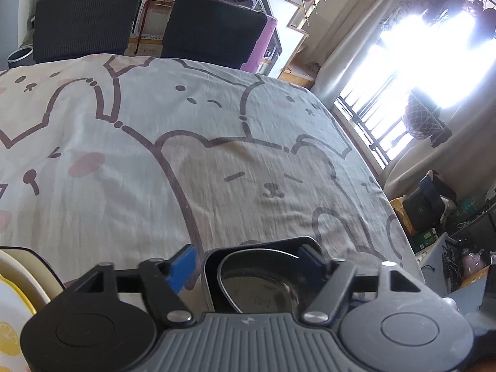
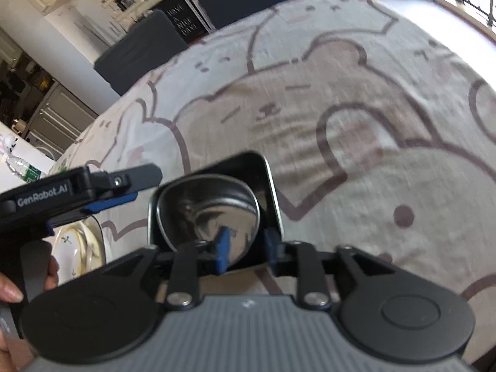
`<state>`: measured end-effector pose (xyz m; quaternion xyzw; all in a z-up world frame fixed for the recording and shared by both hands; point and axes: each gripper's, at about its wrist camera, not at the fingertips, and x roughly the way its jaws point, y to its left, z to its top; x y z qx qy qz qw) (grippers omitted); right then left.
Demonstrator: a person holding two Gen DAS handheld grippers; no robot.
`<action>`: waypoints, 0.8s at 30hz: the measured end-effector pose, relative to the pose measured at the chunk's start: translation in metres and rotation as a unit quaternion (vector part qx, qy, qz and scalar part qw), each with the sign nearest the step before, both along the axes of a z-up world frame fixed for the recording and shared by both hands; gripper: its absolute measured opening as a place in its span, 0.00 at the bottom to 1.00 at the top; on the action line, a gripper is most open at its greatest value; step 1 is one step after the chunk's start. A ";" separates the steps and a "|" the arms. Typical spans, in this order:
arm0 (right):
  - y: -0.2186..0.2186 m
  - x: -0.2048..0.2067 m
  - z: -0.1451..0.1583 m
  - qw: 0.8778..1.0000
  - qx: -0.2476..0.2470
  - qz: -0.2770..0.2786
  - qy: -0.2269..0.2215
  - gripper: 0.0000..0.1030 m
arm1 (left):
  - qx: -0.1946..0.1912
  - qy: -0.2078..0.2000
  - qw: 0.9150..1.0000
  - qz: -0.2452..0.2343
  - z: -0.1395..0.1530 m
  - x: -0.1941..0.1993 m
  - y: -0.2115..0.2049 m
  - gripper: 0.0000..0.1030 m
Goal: Organize plates and bowls
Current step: 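Open both tools to release the cup in the tray, then close both tools on opposite rims of the dark metal tray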
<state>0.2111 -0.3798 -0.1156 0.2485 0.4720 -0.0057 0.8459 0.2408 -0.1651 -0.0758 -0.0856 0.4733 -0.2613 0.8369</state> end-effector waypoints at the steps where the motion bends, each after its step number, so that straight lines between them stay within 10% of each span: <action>1: -0.001 -0.002 0.004 1.000 0.001 0.002 -0.012 0.49 | 0.001 -0.003 1.000 -0.003 0.000 -0.001 0.001 0.82; 7: -0.006 -0.009 0.023 0.997 -0.039 -0.003 -0.069 0.81 | 0.000 -0.019 1.000 -0.007 0.003 -0.011 0.014 0.99; 15: -0.016 0.007 0.027 0.988 -0.098 0.019 -0.118 1.00 | 0.011 -0.023 1.000 -0.012 0.003 -0.017 0.028 0.99; 24: -0.022 0.038 0.017 0.989 -0.105 0.007 -0.099 1.00 | 0.017 0.002 0.999 -0.044 -0.002 -0.017 0.032 0.22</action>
